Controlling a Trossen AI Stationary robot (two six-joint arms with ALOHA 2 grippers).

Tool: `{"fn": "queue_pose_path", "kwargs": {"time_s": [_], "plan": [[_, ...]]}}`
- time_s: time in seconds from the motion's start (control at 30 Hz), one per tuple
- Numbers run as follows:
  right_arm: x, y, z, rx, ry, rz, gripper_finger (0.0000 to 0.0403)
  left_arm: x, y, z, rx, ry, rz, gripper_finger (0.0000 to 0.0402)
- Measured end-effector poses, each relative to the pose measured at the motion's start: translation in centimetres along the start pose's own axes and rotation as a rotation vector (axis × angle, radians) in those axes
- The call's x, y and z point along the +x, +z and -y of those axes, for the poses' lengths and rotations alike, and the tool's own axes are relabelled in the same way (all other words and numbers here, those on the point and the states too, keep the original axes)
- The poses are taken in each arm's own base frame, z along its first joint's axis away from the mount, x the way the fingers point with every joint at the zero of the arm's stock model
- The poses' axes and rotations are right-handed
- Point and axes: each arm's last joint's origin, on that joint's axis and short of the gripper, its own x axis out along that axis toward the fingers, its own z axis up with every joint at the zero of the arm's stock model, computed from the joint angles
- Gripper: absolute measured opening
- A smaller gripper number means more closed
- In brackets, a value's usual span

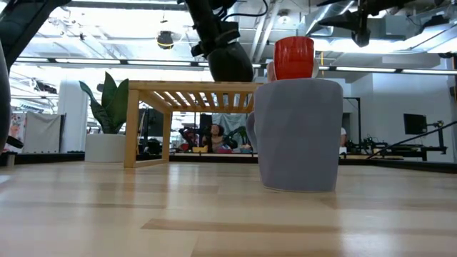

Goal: Place coffee mugs
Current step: Put the black mug on the shelf

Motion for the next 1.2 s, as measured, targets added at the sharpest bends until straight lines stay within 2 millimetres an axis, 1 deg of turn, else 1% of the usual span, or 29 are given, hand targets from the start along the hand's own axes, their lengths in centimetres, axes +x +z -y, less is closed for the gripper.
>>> {"fn": "queue_pose_path", "kwargs": {"time_s": [0.1,0.47,0.77,1.1,1.2], "plan": [[0.0,0.1,0.0,0.000,0.004,0.006,0.0202,0.1,0.1,0.0,-0.004,0.003,0.012,0.0021],[0.0,0.3,-0.2,-0.003,0.019,0.027,0.0202,0.2,0.0,0.0,-0.004,0.001,0.004,0.0019],[0.0,0.3,-0.2,-0.002,0.023,0.032,0.0202,2.5,0.0,0.7,0.001,-0.014,-0.019,0.0020],[0.0,0.3,-0.3,-0.002,0.027,0.030,0.0202,3.0,0.6,1.0,-0.009,-0.025,0.053,0.0020],[0.0,0.3,-0.3,-0.002,0.027,0.030,0.0202,3.0,0.7,1.0,-0.004,-0.027,0.061,0.0027]]}}
